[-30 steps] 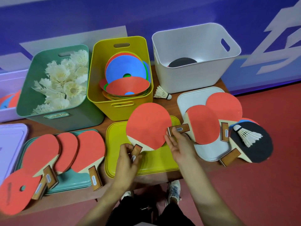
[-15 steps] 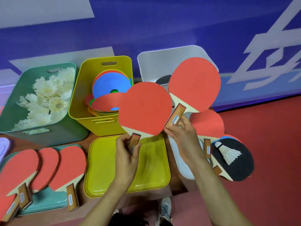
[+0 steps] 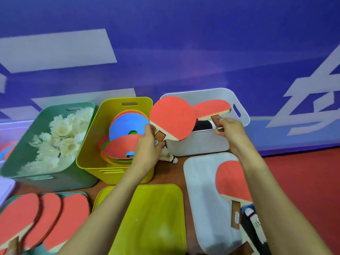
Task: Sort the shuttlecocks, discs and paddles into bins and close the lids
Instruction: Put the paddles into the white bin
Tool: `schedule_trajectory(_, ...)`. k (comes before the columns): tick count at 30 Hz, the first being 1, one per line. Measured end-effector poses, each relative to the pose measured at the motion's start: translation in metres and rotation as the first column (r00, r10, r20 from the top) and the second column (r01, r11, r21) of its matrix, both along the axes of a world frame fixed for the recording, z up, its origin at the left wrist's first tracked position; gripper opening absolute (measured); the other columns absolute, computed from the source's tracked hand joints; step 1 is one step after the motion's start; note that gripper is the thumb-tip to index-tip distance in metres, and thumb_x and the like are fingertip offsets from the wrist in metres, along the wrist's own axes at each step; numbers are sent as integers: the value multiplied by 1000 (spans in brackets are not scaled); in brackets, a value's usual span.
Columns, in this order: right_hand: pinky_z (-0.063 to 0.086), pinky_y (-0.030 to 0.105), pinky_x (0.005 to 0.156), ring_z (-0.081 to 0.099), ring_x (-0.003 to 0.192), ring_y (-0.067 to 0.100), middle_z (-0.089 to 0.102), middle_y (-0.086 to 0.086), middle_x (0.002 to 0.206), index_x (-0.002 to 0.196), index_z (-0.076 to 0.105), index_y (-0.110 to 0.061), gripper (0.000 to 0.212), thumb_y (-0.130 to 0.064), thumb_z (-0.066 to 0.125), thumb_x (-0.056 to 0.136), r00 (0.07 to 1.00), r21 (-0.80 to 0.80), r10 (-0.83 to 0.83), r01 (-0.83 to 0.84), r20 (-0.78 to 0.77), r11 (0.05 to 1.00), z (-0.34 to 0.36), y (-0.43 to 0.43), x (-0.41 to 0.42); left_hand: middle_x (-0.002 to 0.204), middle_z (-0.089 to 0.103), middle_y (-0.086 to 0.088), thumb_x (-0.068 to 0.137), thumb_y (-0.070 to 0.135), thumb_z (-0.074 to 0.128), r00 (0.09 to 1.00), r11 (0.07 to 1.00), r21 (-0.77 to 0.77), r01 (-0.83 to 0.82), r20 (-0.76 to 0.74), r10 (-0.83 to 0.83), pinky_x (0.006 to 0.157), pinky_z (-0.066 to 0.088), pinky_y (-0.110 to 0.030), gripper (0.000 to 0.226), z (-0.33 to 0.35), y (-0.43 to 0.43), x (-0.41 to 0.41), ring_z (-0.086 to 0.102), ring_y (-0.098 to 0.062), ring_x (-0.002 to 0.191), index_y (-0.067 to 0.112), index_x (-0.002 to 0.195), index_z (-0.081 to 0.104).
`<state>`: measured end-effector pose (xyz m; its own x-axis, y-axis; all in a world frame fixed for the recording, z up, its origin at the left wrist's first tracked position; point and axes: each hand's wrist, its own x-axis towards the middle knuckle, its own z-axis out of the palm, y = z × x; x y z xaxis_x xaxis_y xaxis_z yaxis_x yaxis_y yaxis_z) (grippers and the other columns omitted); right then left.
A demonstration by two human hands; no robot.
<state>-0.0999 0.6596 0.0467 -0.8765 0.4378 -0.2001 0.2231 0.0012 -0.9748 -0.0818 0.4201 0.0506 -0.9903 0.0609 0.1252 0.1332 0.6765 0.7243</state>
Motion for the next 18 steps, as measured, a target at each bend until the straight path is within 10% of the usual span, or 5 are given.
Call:
schedule_trajectory(10,53,20,54,54,67,12,55,5,90,100,54,-11,10,-7,49,92,962,-25,137,-135,236,991,-21,46,-98,111,62,-11,87,13,61,995,987,-155,-27,87,41,70,43,-38,36,-5,28,-82,58,-37,98,12,113,36)
schedule_trajectory(18,47,16,43,50,58,15,59,5,76,86,58,-12,18,-10,42,93,899,33,160,-189,409,981,-23,88,-134,115,59,-13,86,14,64,989,978,-196,69,141,-41,81,50,-44,43,-12,52,-107,59,-35,100,11,117,35)
